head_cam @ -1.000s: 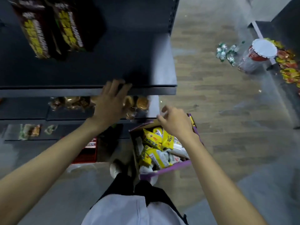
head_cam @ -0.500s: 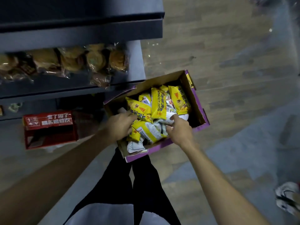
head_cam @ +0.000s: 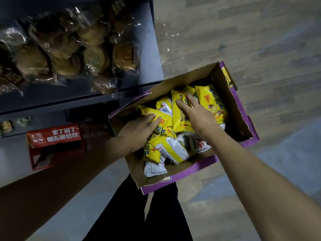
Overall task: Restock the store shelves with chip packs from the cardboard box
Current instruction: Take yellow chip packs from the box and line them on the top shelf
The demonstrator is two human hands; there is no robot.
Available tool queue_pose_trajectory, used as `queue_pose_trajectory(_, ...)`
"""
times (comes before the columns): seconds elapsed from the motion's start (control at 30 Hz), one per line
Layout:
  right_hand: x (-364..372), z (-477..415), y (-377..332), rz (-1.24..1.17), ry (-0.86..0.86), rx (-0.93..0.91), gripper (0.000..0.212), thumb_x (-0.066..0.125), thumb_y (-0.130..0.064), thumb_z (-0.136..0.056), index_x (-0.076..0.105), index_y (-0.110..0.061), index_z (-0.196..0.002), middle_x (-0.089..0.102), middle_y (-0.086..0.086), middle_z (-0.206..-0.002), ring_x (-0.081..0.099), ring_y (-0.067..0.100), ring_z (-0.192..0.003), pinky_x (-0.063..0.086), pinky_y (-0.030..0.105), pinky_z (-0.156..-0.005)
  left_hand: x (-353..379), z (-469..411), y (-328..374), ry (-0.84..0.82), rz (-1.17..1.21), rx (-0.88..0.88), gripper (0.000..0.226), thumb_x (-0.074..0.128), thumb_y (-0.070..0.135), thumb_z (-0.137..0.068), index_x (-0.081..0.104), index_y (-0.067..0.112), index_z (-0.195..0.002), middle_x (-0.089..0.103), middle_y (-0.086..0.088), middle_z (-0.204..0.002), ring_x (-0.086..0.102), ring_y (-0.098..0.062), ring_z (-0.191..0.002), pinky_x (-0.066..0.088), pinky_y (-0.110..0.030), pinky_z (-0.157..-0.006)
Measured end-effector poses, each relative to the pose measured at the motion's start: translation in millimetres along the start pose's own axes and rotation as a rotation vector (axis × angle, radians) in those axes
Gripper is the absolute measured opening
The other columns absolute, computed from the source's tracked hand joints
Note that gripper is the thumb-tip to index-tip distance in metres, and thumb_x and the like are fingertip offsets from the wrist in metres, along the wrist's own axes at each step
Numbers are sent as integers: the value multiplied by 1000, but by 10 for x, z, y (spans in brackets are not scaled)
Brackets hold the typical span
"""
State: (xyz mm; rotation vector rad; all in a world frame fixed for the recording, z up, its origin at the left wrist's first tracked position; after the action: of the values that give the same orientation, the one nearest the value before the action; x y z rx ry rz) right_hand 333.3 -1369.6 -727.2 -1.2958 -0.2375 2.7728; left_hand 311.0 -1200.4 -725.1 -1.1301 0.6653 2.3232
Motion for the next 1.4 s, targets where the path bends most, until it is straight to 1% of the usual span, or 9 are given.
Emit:
queue_pose_trajectory(0.17,-30,-4,-60,211,107,-147,91,54,12,-83,16,-34,-152,-12,5,-163,37,35,-133,44,33,-66,30,-93,47,32,7,-35,70,50,17,-96,13,18,-155,19,-10,-154,39,-32,-129,49,-44,-90)
queue_pose_trajectory(0.27,7,-6,-36,275,166,-260,82,62,4,-81,28,-33,-145,-4,5,-163,36,34,-132,48,37,-84,123,-205,21,70,14,-111,75,59,15,-91,19,17,-154,27,-16,-151,41,-36,-127,53,-47,-85)
queue_pose_trajectory(0.43,-37,-55,-57,241,254,-380,71,71,3,-73,45,-25,-132,20,4,-160,31,34,-139,48,45,-95,57,-363,-11,194,-48,-94,68,83,7,-66,59,12,-130,60,-20,-121,59,-39,-108,58,-42,-65)
queue_pose_trajectory(0.57,-104,-5,32,100,328,-371,75,76,-1,-75,38,-20,-137,27,0,-159,27,27,-144,41,44,-106,-110,-330,-78,214,52,-113,48,63,12,-88,53,18,-135,61,-11,-113,60,-36,-100,55,-43,-70)
queue_pose_trajectory(0.67,-260,132,155,-320,372,-267,69,69,-4,-83,36,-8,-144,34,6,-155,30,25,-143,32,44,-113,-235,-172,-165,214,161,-204,49,65,32,-88,48,19,-132,59,-8,-115,60,-35,-103,52,-44,-76)
queue_pose_trajectory(0.87,-632,499,302,-607,578,24,33,55,-27,-96,43,-2,-113,40,3,-102,43,22,-92,31,26,-75,-250,-41,-243,211,452,-335,45,64,52,-84,51,19,-111,64,-5,-108,59,-32,-103,48,-39,-78)
queue_pose_trajectory(1.03,-420,498,390,-365,453,284,49,45,-50,-98,40,-4,-116,49,13,-111,52,37,-98,32,38,-71,-283,-39,-238,224,548,-362,44,60,59,-84,56,24,-110,65,-1,-106,60,-29,-103,48,-37,-79)
queue_pose_trajectory(1.17,-18,374,372,-173,222,372,65,42,-51,-99,30,1,-135,51,20,-128,56,41,-111,40,40,-75,-575,81,-129,356,244,-349,47,51,63,-88,51,21,-108,64,-3,-104,62,-30,-98,37,-33,-65)
queue_pose_trajectory(1.4,99,614,150,-130,548,357,45,50,-47,-96,44,-18,-130,47,11,-115,59,31,-94,39,33,-50,-340,-1,26,281,280,-408,48,53,53,-92,35,19,-122,67,-5,-93,65,-34,-86,45,-37,-65)
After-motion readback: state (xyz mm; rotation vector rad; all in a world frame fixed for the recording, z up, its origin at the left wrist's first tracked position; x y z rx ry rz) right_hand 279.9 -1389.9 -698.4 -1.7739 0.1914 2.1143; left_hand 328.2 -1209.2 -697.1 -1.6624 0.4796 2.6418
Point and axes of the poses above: each hand's wrist, its own z-axis away from the middle knuckle, its own x-axis out of the palm, y = z × x, the point moved 9 cm from there along -z, towards the middle knuckle
